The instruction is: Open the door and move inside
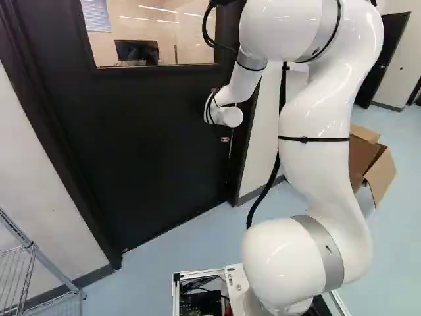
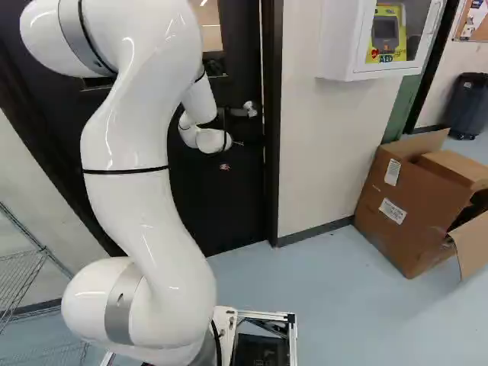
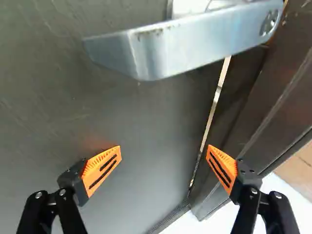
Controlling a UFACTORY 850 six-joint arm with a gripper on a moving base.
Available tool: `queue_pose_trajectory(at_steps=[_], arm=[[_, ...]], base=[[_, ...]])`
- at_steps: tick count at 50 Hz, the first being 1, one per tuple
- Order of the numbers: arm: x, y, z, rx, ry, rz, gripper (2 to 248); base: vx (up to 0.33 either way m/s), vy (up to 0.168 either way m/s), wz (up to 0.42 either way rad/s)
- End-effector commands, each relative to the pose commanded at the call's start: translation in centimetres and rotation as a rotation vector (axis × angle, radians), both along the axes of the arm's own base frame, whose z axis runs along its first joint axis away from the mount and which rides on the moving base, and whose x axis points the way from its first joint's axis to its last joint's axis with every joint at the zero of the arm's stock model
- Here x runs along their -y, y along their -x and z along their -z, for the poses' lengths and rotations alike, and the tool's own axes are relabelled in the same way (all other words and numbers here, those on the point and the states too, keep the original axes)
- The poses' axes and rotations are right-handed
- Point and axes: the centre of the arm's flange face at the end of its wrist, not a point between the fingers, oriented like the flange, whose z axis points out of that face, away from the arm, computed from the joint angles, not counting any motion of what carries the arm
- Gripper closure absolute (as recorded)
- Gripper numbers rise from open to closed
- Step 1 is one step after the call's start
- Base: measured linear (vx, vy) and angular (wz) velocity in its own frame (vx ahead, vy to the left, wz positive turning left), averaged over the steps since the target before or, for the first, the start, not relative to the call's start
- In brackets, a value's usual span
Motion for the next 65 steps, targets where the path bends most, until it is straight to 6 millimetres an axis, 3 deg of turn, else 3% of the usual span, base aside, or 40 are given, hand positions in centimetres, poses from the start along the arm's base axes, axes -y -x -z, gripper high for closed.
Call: queue_pose_trajectory(at_steps=[40,65], arm=[[-3.8,-7.1,1.3,0.023,-0.026,-0.028,3],[-7.6,-10.5,1.9,0.058,-0.008,-0.109,3]], base=[[0.000,0.000,0.000],[0.000,0.000,0.000]])
